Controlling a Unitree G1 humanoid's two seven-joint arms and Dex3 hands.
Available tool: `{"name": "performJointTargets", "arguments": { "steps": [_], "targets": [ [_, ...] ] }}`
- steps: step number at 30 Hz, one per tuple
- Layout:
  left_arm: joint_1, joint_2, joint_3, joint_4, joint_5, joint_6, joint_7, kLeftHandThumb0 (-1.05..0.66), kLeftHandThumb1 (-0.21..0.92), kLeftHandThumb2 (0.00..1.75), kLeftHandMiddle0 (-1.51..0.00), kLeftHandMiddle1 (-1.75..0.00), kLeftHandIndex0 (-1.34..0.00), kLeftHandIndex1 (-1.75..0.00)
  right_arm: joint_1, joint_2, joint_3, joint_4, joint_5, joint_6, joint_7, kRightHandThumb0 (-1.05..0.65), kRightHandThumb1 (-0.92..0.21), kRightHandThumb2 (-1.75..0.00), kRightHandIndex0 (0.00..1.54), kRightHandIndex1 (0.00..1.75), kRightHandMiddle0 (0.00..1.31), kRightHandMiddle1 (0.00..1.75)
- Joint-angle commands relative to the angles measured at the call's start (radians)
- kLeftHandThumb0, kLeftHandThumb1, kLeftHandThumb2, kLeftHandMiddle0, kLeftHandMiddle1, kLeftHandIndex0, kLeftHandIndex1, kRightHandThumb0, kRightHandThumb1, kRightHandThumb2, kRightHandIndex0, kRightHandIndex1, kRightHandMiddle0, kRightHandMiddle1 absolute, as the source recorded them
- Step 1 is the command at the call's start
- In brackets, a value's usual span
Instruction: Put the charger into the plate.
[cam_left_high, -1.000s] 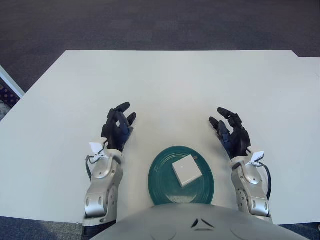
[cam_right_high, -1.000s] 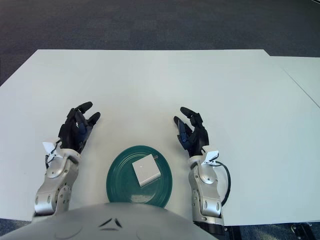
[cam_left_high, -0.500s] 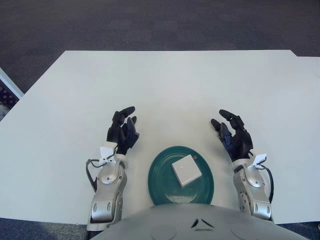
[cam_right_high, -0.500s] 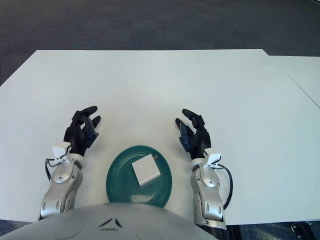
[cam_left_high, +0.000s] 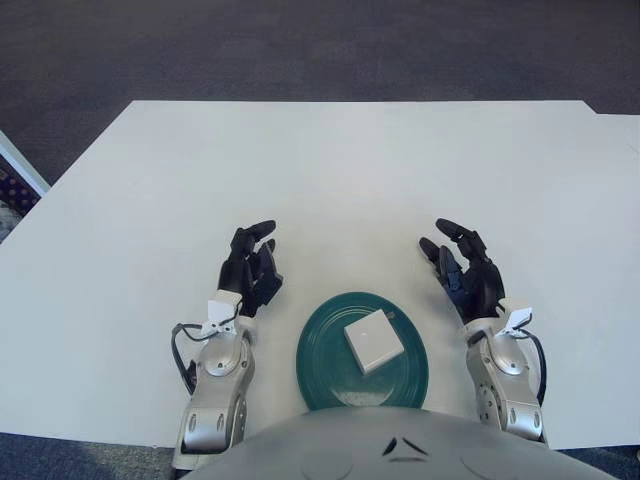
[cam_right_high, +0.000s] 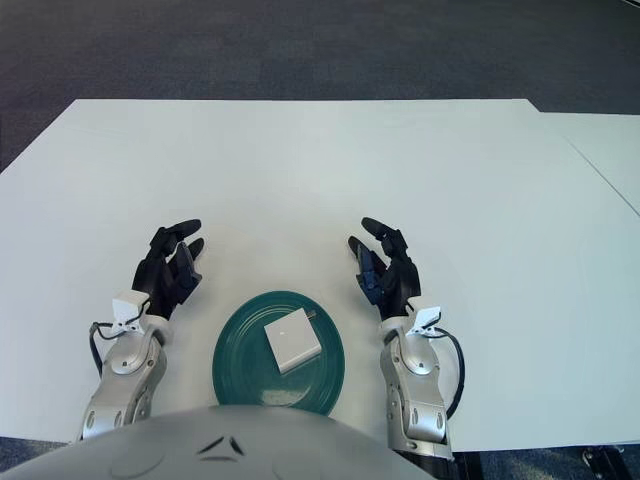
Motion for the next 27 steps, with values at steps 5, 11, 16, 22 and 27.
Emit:
{"name": "performJointTargets", "arguments": {
  "steps": [5, 11, 16, 22, 27],
  "targets": [
    [0.01, 0.0, 0.002, -0.002, -0.019, -0.016, -0.014, -0.89, 0.92, 0.94, -0.6, -0.16, -0.32, -0.96, -0.001, -0.001, 0.003, -0.004, 0.003, -0.009, 0.0, -0.5, -0.92, -0.46, 0.59, 0.01, 0.17, 0.8],
    [0.009, -0.002, 0.0, 0.002, -0.027, -0.028, -0.012, -0.89, 0.92, 0.93, -0.61, -0.16, -0.34, -0.96, -0.004, 0.001, 0.005, -0.001, 0.002, -0.009, -0.001, -0.5, -0.92, -0.45, 0.59, 0.0, 0.18, 0.81],
    [0.016, 0.001, -0.006, -0.003, -0.023, -0.034, -0.01, -0.91, 0.92, 0.93, -0.61, -0.15, -0.34, -0.97, -0.005, -0.001, 0.005, -0.002, 0.0, -0.006, -0.001, -0.5, -0.92, -0.45, 0.58, 0.0, 0.17, 0.81],
    [0.02, 0.001, -0.011, -0.009, -0.015, -0.031, -0.005, -0.92, 0.92, 0.94, -0.6, -0.13, -0.33, -0.97, -0.005, -0.002, 0.006, -0.005, 0.001, -0.004, -0.001, -0.5, -0.92, -0.45, 0.58, 0.0, 0.17, 0.82],
    [0.021, 0.001, -0.015, -0.011, -0.014, -0.033, -0.007, -0.92, 0.92, 0.93, -0.59, -0.12, -0.31, -0.97, -0.006, -0.003, 0.005, -0.006, 0.003, -0.002, 0.0, -0.49, -0.92, -0.45, 0.58, 0.0, 0.16, 0.82]
  ]
}}
